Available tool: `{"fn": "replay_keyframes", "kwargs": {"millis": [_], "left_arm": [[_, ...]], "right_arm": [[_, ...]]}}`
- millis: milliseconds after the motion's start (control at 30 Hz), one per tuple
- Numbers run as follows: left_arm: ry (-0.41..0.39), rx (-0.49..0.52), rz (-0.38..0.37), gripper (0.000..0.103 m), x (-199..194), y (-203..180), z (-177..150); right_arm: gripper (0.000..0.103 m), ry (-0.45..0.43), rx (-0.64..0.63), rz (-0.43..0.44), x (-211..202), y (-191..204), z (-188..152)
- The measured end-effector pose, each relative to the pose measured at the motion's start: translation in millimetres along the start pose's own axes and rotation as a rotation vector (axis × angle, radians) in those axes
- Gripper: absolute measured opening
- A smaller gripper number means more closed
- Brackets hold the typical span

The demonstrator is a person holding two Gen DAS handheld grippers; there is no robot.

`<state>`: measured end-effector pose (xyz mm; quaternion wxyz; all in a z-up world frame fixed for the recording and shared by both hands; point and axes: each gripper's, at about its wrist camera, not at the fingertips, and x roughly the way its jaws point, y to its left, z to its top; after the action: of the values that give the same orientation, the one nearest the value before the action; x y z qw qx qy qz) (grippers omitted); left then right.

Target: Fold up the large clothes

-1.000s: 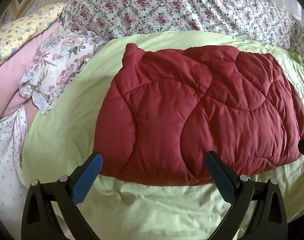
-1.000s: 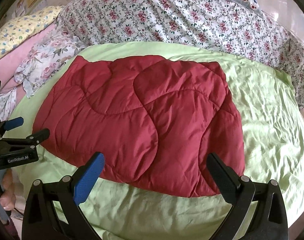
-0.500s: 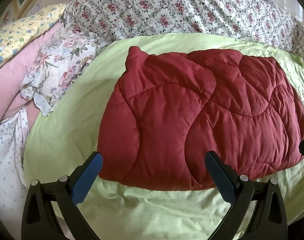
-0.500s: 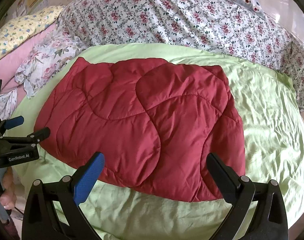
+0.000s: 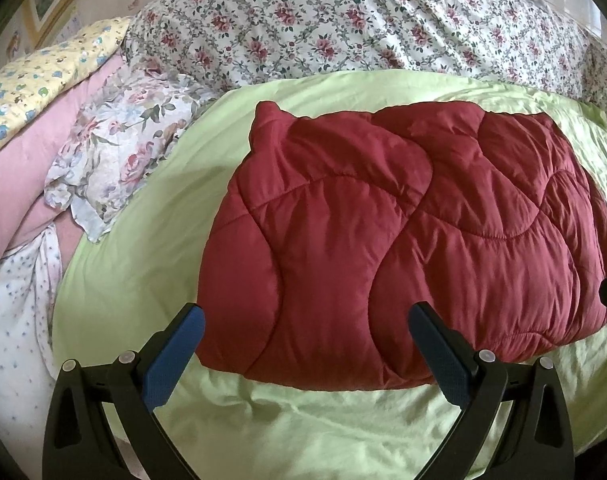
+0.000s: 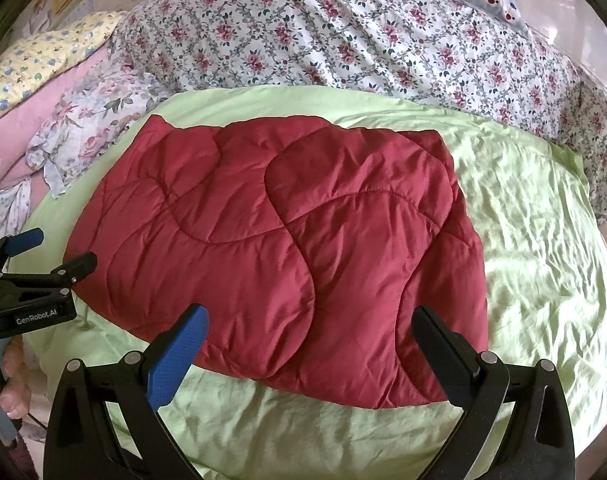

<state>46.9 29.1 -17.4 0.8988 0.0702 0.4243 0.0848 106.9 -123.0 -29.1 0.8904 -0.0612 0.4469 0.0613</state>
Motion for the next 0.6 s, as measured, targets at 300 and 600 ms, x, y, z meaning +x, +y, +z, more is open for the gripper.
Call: {"fn": "replay_keyframes", "kwargs": {"millis": [300, 600], "left_arm": [[0.002, -0.006, -0.003, 0.102, 1.2, 1.0, 2.2], [0.006, -0.009, -0.002, 0.102, 2.4, 0.1, 2.5]], "right_arm": [[0.102, -0.001, 0.001, 0.000, -0.4, -1.3, 0.9], [0.102, 0.001, 0.006, -0.001, 0.0, -3.6, 1.0]]}}
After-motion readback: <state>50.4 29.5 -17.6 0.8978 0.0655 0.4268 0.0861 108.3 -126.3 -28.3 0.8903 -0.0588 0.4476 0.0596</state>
